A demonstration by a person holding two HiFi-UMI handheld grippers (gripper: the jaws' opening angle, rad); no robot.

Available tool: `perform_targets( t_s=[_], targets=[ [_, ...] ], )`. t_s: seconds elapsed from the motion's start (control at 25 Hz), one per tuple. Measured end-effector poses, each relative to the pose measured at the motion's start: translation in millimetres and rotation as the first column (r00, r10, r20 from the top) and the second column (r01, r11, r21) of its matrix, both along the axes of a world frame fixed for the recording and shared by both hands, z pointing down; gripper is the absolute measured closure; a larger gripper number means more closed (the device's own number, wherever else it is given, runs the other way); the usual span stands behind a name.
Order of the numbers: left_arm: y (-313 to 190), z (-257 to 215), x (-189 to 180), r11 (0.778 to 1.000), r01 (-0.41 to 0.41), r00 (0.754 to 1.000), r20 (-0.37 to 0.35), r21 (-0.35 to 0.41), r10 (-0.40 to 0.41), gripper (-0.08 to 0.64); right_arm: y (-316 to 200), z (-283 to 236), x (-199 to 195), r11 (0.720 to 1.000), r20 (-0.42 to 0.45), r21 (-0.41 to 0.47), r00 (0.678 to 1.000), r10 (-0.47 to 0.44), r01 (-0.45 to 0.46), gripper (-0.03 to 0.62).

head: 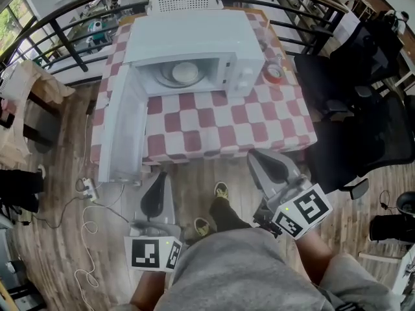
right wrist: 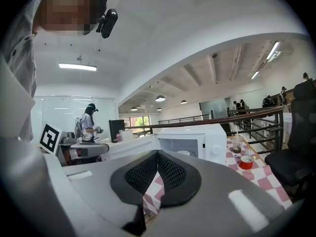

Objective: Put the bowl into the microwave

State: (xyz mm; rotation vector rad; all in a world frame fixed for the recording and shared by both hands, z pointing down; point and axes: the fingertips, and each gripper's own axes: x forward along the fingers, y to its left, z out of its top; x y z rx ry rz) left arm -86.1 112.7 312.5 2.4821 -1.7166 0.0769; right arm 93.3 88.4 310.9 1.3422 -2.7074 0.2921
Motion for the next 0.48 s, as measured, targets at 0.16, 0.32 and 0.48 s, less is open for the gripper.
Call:
perform_targets(
  t_s=[0.16, 0.32, 0.48],
  targets=[
    [26, 5, -4, 1.0, -0.015, 1.0, -0.003, -0.001, 0.015, 0.548, 26, -4, -6, 1.0, 0.0, 0.015, 1.0, 0.007, -0.007, 0.591],
    [43, 3, -8, 0.999, -0.033, 0.999, -0.012, 0.007, 0.033, 0.548, 47, -9, -8, 0.999, -0.002, 0.024, 1.0, 0.026, -0.026, 0.591],
    [53, 3, -5, 0.999, -0.052, 0.999, -0.017, 0.003, 0.052, 0.548, 61, -10, -6, 0.999, -0.006, 0.021, 0.999, 0.049, -0.049, 0.591]
  ],
)
